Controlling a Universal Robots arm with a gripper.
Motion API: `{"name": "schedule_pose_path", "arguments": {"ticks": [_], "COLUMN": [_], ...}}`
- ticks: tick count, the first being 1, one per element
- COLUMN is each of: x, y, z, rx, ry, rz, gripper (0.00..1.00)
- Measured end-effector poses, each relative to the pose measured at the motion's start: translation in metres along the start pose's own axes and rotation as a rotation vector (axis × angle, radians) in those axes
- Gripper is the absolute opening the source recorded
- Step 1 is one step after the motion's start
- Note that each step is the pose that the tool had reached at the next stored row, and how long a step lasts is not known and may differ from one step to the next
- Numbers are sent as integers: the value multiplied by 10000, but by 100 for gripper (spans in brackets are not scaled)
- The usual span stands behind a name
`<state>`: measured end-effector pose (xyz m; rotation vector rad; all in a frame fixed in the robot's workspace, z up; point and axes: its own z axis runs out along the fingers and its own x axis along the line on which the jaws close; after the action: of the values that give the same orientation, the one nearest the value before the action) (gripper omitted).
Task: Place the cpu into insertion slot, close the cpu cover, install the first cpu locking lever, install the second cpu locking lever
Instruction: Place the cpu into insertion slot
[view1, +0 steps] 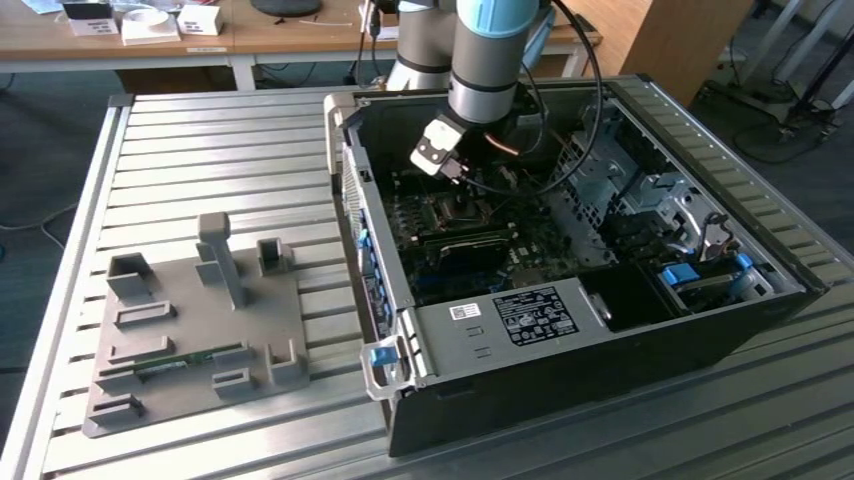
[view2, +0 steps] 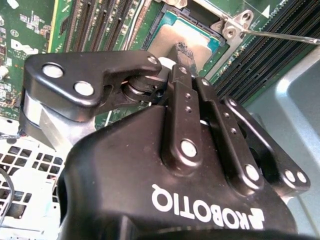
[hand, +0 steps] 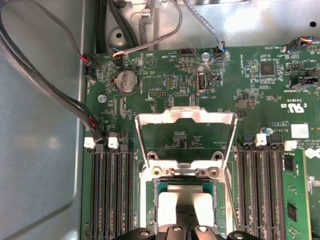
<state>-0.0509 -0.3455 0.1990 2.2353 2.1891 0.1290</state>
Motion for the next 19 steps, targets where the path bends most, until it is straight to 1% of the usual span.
{"name": "schedule_pose_path", "arguments": {"ticks": [2,3,5,13,18,19], "x": [3,1,3,10,11,11], "y": [2,2,4,13,14,15], "z": [-17,-34,-63,-219,-228,-228], "rx": [-4,4,5,6,5,18], "ry": [10,-6,-6,-8,-5,-6], "rz": [0,-1,0,0,1,1], "gripper": [11,11,11,11,11,11]}}
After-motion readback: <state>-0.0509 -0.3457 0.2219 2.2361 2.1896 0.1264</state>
